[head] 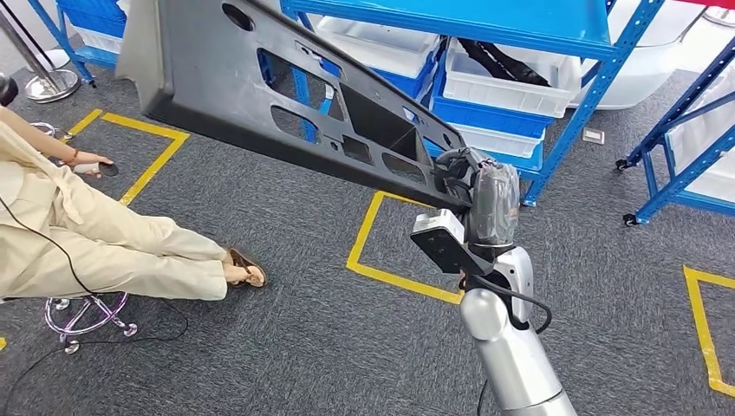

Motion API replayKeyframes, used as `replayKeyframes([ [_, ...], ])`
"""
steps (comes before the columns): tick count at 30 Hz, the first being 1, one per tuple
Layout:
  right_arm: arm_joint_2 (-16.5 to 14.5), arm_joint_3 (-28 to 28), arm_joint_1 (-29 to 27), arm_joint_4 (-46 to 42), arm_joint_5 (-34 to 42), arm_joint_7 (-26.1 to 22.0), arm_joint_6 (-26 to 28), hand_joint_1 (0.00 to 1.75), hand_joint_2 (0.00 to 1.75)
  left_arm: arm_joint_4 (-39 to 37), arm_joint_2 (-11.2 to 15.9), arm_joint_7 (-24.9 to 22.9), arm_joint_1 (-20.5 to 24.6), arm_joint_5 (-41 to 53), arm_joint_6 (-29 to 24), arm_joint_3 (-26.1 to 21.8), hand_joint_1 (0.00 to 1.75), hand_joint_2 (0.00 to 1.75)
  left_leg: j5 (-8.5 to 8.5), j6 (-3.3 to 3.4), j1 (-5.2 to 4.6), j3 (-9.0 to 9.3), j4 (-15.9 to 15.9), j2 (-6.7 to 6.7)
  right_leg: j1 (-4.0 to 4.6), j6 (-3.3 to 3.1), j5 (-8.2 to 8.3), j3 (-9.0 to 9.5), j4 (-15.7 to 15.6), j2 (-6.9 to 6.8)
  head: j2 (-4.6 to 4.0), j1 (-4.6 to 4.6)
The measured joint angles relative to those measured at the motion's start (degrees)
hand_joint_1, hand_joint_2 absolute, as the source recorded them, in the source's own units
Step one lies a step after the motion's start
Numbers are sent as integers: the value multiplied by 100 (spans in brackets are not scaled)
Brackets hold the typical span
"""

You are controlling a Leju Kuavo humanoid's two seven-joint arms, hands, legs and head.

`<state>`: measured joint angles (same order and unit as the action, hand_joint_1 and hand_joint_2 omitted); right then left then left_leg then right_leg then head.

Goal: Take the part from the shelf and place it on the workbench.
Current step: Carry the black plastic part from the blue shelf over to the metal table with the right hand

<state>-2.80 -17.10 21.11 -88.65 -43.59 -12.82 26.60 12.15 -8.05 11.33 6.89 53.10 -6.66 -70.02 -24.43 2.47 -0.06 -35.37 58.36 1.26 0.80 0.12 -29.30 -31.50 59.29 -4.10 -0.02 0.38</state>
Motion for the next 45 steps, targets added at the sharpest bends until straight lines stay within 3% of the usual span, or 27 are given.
replayKeyframes([
  [2, 11, -1, -34, -29, -20, -14, 0, 175, 175, 0, -8, -14, 9, -8, -10, -1, 0, 175, 57, 35, 40, 23, -76, -80, -31, 3, -242, -228, 473, 212, 0, 13],
  [4, 27, -2, -85, -33, -40, -28, -2, 175, 175, -1, -9, -41, 13, -15, -36, -2, 0, 175, 77, 43, 44, -2, -84, -183, -75, 7, -519, -573, 1196, 340, 0, 23],
  [5, 33, -3, -109, -32, -50, -31, -10, 175, 175, -1, -9, -59, 12, -18, -51, -4, 0, 175, 85, 35, 46, -14, -82, -241, -97, 35, -573, -679, 1412, 355, 0, 24],
  [6, 37, -3, -122, -30, -58, -34, -22, 175, 175, -2, -12, -77, 9, -23, -64, -8, 0, 175, 94, 24, 51, -22, -79, -298, -119, 83, -537, -686, 1424, 361, 0, 23],
  [8, 37, -5, -105, -27, -67, -43, -63, 175, 175, -2, -23, -98, 8, -45, -81, -20, 0, 175, 112, -8, 64, -31, -67, -412, -172, 209, -245, -384, 810, 411, 0, 25],
  [10, 24, -10, -51, -16, -70, -50, -99, 175, 175, -2, -34, -102, 10, -75, -98, -34, 0, 175, 124, -62, 54, -54, -40, -511, -208, 254, 11, -57, 118, 526, 0, 27],
  [13, -25, -17, 42, 23, -83, -50, -134, 175, 175, -2, -41, -90, -6, -109, -114, -51, 0, 175, 169, -172, 54, -116, -36, -599, -186, 144, 111, 20, -86, 523, 0, 21],
  [15, -63, -25, 106, 52, -90, -50, -160, 175, 175, -1, -43, -70, -24, -128, -115, -56, 0, 175, 130, -228, 79, -172, 32, -518, -206, 59, 156, 9, -98, 459, 0, 12],
  [17, -92, -31, 155, 74, -92, -50, -174, 175, 175, -1, -46, -52, -22, -134, -115, -63, 0, 175, -149, -275, 89, -372, 478, -313, -223, -19, 180, 6, -114, 376, 0, -25],
  [19, -101, -33, 169, 102, -93, -50, -181, 175, 175, -2, -51, -44, -15, -134, -115, -75, 0, 175, -526, -319, 98, -715, 1252, -189, -193, -57, 180, -4, -113, 278, 0, -50],
  [20, -101, -33, 171, 120, -93, -50, -183, 175, 175, -2, -53, -43, -15, -134, -115, -81, 0, 175, -625, -331, 103, -840, 1536, -172, -180, -63, 181, -10, -113, 225, 0, -49],
  [21, -101, -34, 173, 139, -93, -49, -184, 175, 175, -2, -54, -42, -19, -134, -117, -86, 0, 175, -617, -332, 106, -864, 1614, -160, -170, -68, 182, -15, -112, 175, 0, -50],
  [23, -101, -38, 190, 167, -93, -49, -184, 175, 175, -1, -54, -42, -22, -138, -123, -91, 0, 175, -352, -303, 107, -573, 1124, -98, -160, -70, 181, -18, -112, 87, 0, -51],
  [25, -102, -44, 230, 178, -96, -49, -184, 175, 175, 0, -54, -42, -11, -143, -129, -93, 0, 175, -119, -243, 79, -153, 364, 94, -123, -57, 174, -23, -107, 13, 0, -51],
  [26, -102, -47, 252, 180, -98, -49, -185, 175, 175, 0, -55, -42, -4, -145, -131, -94, 0, 175, -74, -214, 58, -37, 138, 155, -98, -44, 168, -29, -104, -20, 0, -46],
  [27, -104, -50, 269, 184, -101, -49, -185, 175, 175, 0, -56, -42, 0, -147, -132, -96, 0, 175, -78, -191, 35, -3, 48, 178, -78, -26, 161, -33, -104, -55, 0, -40],
  [29, -111, -52, 289, 191, -103, -42, -185, 175, 175, -1, -60, -42, -2, -151, -136, -107, 0, 175, -53, -140, 24, -15, 23, 70, -57, 25, 146, -37, -105, -123, 0, -29],
  [30, -116, -54, 295, 191, -105, -30, -185, 175, 175, -1, -63, -41, -4, -150, -136, -115, 0, 175, -32, -106, 32, -7, -5, 24, -61, 48, 109, -54, -57, -89, 0, -26],
  [31, -117, -52, 299, 191, -113, -14, -182, 175, 175, -2, -66, -38, -3, -145, -133, -124, 0, 175, -4, -62, 47, 1, -32, -20, -65, 54, 26, -116, 85, -3, 1, -24],
  [33, -97, -46, 280, 190, -146, 30, -172, 175, 175, -1, -71, -25, 5, -120, -118, -135, 0, 175, 31, -4, 64, 7, -62, -116, -92, 24, -266, -397, 700, 239, 1, -9],
  [35, -58, -34, 205, 182, -196, 73, -161, 175, 175, 1, -71, -14, 5, -83, -90, -136, 0, 175, 39, 13, 66, -4, -60, -239, -107, 12, -515, -738, 1398, 345, 0, 2],
  [36, -40, -27, 156, 170, -220, 92, -158, 175, 175, 1, -71, -13, 1, -60, -75, -136, 0, 175, 40, 12, 65, -6, -57, -305, -114, 41, -530, -811, 1529, 360, 0, 3],
  [37, -25, -20, 113, 152, -239, 108, -155, 175, 175, 0, -73, -12, -3, -43, -62, -136, 0, 175, 42, 9, 65, -5, -54, -372, -123, 89, -448, -771, 1423, 373, 0, 2],
  [39, 0, -11, 66, 101, -262, 123, -152, 175, 175, 0, -81, -10, -5, -18, -48, -134, 0, 175, 45, -8, 66, -5, -41, -495, -159, 191, -117, -438, 681, 471, 0, 3],
  [40, 7, -8, 58, 78, -266, 123, -149, 175, 175, 0, -86, -8, -4, -15, -45, -134, 0, 175, 41, -30, 55, -12, -25, -547, -174, 208, 32, -271, 307, 550, 0, 3],
  [42, 18, -4, 45, 41, -269, 125, -143, 175, 175, 1, -88, -4, -6, -14, -45, -135, 0, 175, 42, -92, 43, -40, -9, -620, -178, 170, 175, -107, -64, 642, 0, -1],
  [45, 22, -1, 35, 6, -273, 131, -137, 175, 175, 1, -84, -3, -24, -14, -45, -136, 0, 175, 39, -195, 63, -85, 8, -647, -176, 44, 220, -95, -90, 547, 0, -5],
])
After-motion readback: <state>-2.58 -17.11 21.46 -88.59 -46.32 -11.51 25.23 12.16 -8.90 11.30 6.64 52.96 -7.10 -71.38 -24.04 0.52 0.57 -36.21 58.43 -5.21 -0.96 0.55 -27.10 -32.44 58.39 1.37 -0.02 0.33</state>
